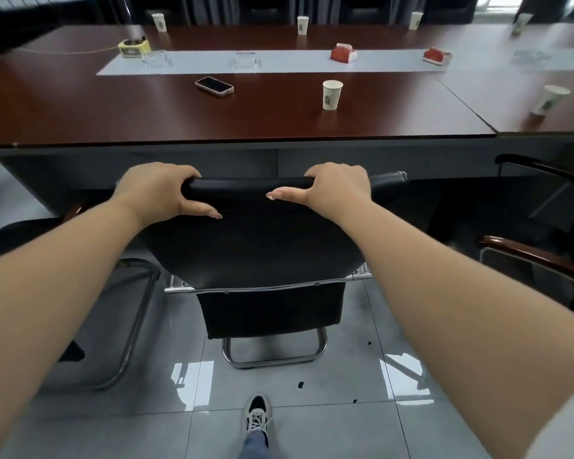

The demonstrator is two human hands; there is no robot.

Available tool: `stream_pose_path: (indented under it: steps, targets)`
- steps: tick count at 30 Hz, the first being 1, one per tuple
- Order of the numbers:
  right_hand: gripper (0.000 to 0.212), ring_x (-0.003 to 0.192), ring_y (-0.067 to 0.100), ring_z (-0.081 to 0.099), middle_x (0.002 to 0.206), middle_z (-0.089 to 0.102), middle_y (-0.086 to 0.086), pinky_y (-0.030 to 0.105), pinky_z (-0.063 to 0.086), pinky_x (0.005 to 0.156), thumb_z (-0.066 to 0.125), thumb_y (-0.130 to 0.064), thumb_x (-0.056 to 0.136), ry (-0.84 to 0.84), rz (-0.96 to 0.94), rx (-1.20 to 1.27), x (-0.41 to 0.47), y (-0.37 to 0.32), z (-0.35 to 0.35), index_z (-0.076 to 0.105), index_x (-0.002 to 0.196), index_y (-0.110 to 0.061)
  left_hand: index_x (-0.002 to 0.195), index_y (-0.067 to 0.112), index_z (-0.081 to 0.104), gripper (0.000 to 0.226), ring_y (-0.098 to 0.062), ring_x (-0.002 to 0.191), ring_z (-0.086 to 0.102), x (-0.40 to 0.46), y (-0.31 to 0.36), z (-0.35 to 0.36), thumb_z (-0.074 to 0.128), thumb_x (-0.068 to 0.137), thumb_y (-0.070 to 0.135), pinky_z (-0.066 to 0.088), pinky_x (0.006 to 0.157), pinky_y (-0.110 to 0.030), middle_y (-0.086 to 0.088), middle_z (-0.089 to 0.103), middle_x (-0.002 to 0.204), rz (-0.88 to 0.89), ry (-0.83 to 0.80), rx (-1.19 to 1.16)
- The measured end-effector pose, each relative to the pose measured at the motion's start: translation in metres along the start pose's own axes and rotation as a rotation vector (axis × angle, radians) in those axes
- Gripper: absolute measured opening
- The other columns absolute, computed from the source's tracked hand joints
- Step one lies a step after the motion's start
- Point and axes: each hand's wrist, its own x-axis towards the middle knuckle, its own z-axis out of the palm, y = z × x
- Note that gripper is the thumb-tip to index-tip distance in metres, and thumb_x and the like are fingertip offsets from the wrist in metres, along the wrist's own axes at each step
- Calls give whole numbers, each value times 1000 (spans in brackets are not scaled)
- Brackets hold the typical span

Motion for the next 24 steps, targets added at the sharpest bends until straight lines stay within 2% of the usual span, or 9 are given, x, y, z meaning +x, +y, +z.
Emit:
stream_pose_path:
  steps: [6, 10, 13, 15, 17, 20, 22, 24]
  targets:
    - [88, 73, 18, 48, 65, 47, -4, 31, 35, 83, 30, -85, 69, 19, 38, -13, 0, -10, 4, 62, 115, -18, 107, 15, 62, 82, -26, 85, 58, 5, -13, -1, 55, 46, 69, 42, 68, -32, -6, 67, 90, 29, 1, 12]
    - [89, 83, 21, 57, 78, 57, -2, 32, 34, 85, 27, -87, 67, 33, 6, -20, 3, -8, 2, 62, 113, -19, 104, 17, 62, 65, -23, 82, 54, 9, -13, -1, 71, 56, 60, 39, 67, -31, -7, 67, 91, -9, 0, -18]
    - [83, 76, 20, 54, 68, 53, -4, 33, 35, 83, 25, -88, 66, 39, -35, -31, 5, -6, 3, 62, 94, -19, 105, 18, 62, 63, -27, 87, 59, 5, -11, 1, 69, 60, 61, 42, 70, -32, -5, 67, 92, -20, 25, 4]
    - [71, 74, 20, 54, 64, 51, -4, 33, 35, 82, 25, -88, 65, 31, -58, -19, 5, -5, 5, 49, 69, -21, 108, 17, 61, 66, -26, 90, 60, 2, -9, 1, 65, 62, 64, 40, 71, -31, -4, 67, 96, -1, 33, 32]
    - [65, 74, 20, 53, 64, 50, -4, 33, 34, 80, 26, -87, 66, 29, -78, 4, 2, -4, 4, 39, 61, -23, 110, 17, 60, 73, -24, 94, 59, -1, -8, 0, 56, 61, 71, 39, 73, -31, -2, 66, 99, 20, 17, 61]
    - [68, 79, 20, 54, 73, 57, -4, 33, 33, 78, 30, -85, 68, 28, -111, -1, -3, -1, 4, 53, 76, -21, 111, 18, 59, 86, -23, 95, 58, -5, -5, -2, 41, 53, 79, 39, 75, -31, -1, 65, 101, 20, -17, 58]
    - [70, 91, 20, 58, 87, 62, -4, 34, 35, 82, 36, -83, 69, 20, -143, 14, -4, 0, 3, 60, 96, -23, 117, 20, 57, 92, -24, 101, 57, -8, -1, -2, 37, 51, 81, 39, 82, -35, -1, 64, 109, -10, -15, 46]
    - [70, 104, 19, 57, 107, 63, -6, 33, 35, 87, 45, -77, 73, 10, -181, 71, -6, 4, 1, 55, 120, -27, 125, 22, 53, 93, -25, 110, 53, -12, 10, -2, 38, 55, 81, 36, 93, -39, -2, 61, 119, -52, -4, 43]
